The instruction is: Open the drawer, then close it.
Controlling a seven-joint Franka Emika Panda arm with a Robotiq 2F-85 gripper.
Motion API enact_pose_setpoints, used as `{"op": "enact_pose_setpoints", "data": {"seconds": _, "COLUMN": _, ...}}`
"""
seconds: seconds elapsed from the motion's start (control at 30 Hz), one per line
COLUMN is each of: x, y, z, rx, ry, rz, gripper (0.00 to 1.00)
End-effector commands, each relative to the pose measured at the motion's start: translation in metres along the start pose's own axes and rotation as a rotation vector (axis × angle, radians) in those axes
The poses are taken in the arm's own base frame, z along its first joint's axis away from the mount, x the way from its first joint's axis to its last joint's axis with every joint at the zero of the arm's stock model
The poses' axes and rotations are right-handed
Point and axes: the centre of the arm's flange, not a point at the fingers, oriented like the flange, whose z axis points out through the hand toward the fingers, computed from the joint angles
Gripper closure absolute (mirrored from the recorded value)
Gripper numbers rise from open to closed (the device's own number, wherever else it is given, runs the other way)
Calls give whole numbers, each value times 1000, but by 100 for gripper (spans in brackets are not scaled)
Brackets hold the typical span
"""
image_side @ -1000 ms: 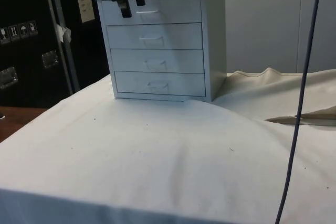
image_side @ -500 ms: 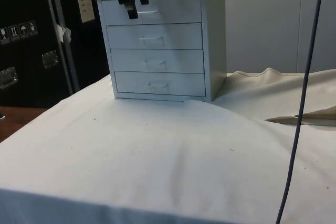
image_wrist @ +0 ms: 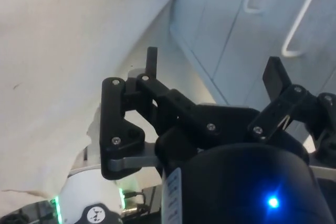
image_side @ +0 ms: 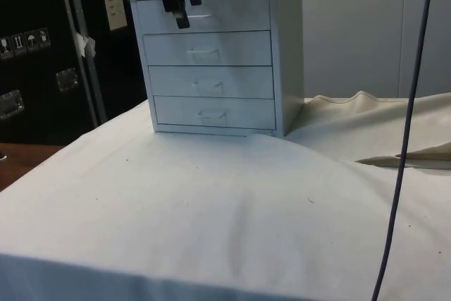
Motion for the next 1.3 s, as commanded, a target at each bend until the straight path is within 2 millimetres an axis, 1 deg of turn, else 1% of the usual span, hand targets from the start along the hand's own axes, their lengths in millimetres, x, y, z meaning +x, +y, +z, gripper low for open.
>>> {"op": "enact_pose_setpoints", "data": {"seconds": 0.0, "x": 1, "y": 1, "z": 2, "rx": -12, "ry": 15, "rz": 3, "gripper": 0}}
{"op": "enact_pose_setpoints", "data": {"seconds": 0.1, "x": 1, "y": 0, "z": 3, "rx": -10, "ry": 3, "rz": 2, "gripper": 0}}
{"op": "enact_pose_setpoints", "data": {"seconds": 0.23, "x": 2, "y": 7, "z": 13, "rx": -41, "ry": 26, "rz": 13, "gripper": 0}}
{"op": "enact_pose_setpoints", "data": {"seconds": 0.4, "x": 4, "y": 11, "z": 21, "rx": -59, "ry": 35, "rz": 20, "gripper": 0}}
{"op": "enact_pose_setpoints", "data": {"seconds": 0.43, "x": 3, "y": 10, "z": 20, "rx": -49, "ry": 21, "rz": 17, "gripper": 0}}
{"op": "enact_pose_setpoints", "data": {"seconds": 0.6, "x": 7, "y": 15, "z": 28, "rx": -83, "ry": 47, "rz": 28, "gripper": 0}}
{"op": "enact_pose_setpoints", "data": {"seconds": 0.7, "x": 7, "y": 15, "z": 30, "rx": -83, "ry": 39, "rz": 28, "gripper": 0}}
{"op": "enact_pose_setpoints", "data": {"seconds": 0.77, "x": 10, "y": 18, "z": 34, "rx": -103, "ry": 56, "rz": 34, "gripper": 0}}
{"op": "enact_pose_setpoints", "data": {"seconds": 0.97, "x": 12, "y": 19, "z": 40, "rx": -109, "ry": 51, "rz": 37, "gripper": 0}}
{"op": "enact_pose_setpoints", "data": {"seconds": 1.07, "x": 14, "y": 23, "z": 44, "rx": -123, "ry": 62, "rz": 40, "gripper": 0}}
{"op": "enact_pose_setpoints", "data": {"seconds": 1.27, "x": 15, "y": 22, "z": 46, "rx": -125, "ry": 56, "rz": 40, "gripper": 0}}
